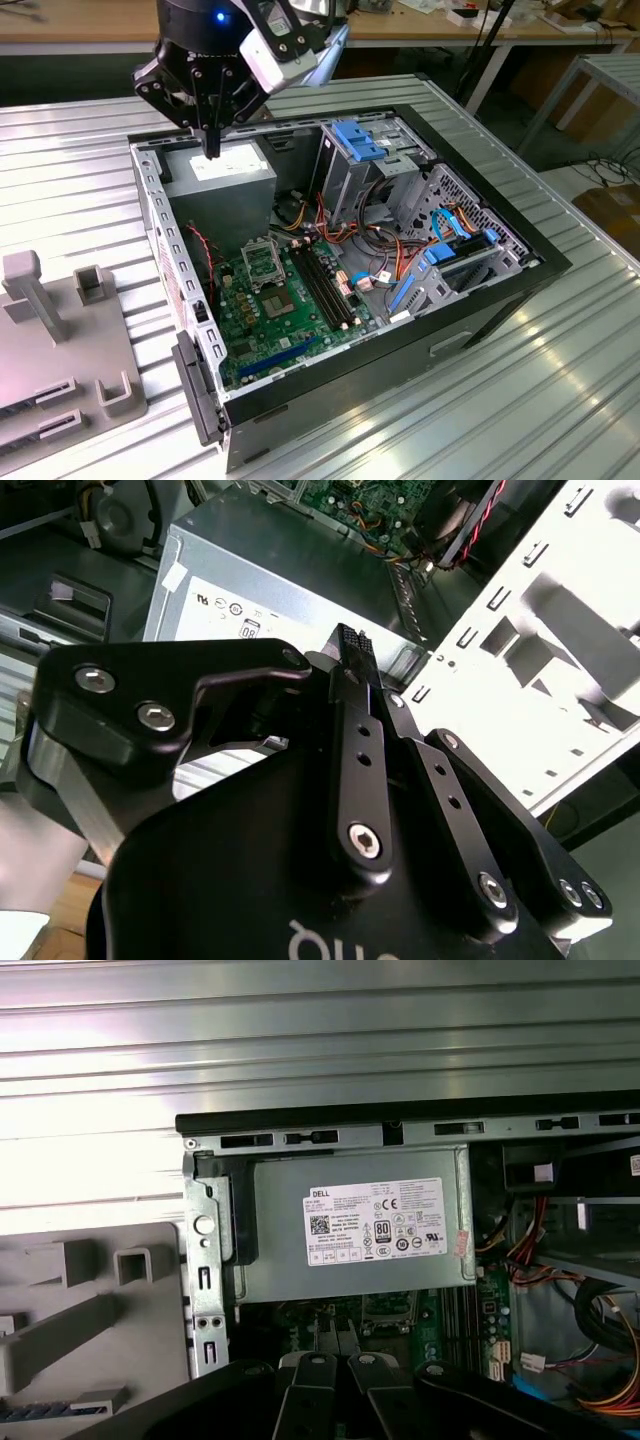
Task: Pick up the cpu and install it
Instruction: 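Reach for the cpu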
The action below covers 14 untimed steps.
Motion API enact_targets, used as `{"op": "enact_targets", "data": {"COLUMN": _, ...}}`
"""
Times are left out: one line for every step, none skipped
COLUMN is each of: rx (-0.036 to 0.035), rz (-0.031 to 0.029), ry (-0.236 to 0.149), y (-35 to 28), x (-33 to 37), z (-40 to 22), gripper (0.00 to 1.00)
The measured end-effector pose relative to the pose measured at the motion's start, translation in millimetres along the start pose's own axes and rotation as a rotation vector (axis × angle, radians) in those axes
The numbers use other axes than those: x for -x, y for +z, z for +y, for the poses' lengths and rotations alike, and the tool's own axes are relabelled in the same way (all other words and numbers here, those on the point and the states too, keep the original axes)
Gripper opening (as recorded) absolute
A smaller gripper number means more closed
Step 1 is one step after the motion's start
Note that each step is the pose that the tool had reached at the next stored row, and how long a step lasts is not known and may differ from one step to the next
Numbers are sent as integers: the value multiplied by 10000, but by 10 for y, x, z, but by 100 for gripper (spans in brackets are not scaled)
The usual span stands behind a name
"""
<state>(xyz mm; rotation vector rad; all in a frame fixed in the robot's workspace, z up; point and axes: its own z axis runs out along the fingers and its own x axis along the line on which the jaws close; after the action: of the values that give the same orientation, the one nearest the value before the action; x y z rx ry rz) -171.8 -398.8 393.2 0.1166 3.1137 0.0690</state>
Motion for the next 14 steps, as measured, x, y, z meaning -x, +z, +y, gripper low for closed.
{"op": "enact_targets", "data": {"rx": 0, "rz": 0, "ry": -1, "y": 0, "x": -6, "z": 0, "gripper": 11}}
{"op": "enact_targets", "data": {"rx": 0, "rz": 0, "ry": 0, "y": -1, "x": -11, "z": -1, "gripper": 11}}
{"op": "enact_targets", "data": {"rx": 0, "rz": 0, "ry": 0, "y": -1, "x": -16, "z": -1, "gripper": 11}}
{"op": "enact_targets", "data": {"rx": 0, "rz": 0, "ry": 0, "y": -1, "x": -24, "z": -2, "gripper": 11}}
{"op": "enact_targets", "data": {"rx": -1, "rz": 0, "ry": 0, "y": -1, "x": -29, "z": -2, "gripper": 11}}
{"op": "enact_targets", "data": {"rx": -1, "rz": 0, "ry": 0, "y": -1, "x": -34, "z": -3, "gripper": 11}}
{"op": "enact_targets", "data": {"rx": -1, "rz": 0, "ry": 0, "y": -1, "x": -40, "z": -3, "gripper": 11}}
{"op": "enact_targets", "data": {"rx": 0, "rz": 0, "ry": 0, "y": -1, "x": -47, "z": -3, "gripper": 11}}
{"op": "enact_targets", "data": {"rx": -1, "rz": 0, "ry": 0, "y": -1, "x": -51, "z": -4, "gripper": 11}}
{"op": "enact_targets", "data": {"rx": -1, "rz": 0, "ry": 0, "y": -2, "x": -59, "z": -4, "gripper": 11}}
{"op": "enact_targets", "data": {"rx": -1, "rz": 0, "ry": 0, "y": -2, "x": -65, "z": -5, "gripper": 11}}
{"op": "enact_targets", "data": {"rx": 0, "rz": 0, "ry": 0, "y": -2, "x": -72, "z": -5, "gripper": 11}}
{"op": "enact_targets", "data": {"rx": 0, "rz": 0, "ry": 0, "y": -2, "x": -77, "z": -6, "gripper": 11}}
{"op": "enact_targets", "data": {"rx": -1, "rz": 0, "ry": 0, "y": -2, "x": -83, "z": -6, "gripper": 11}}
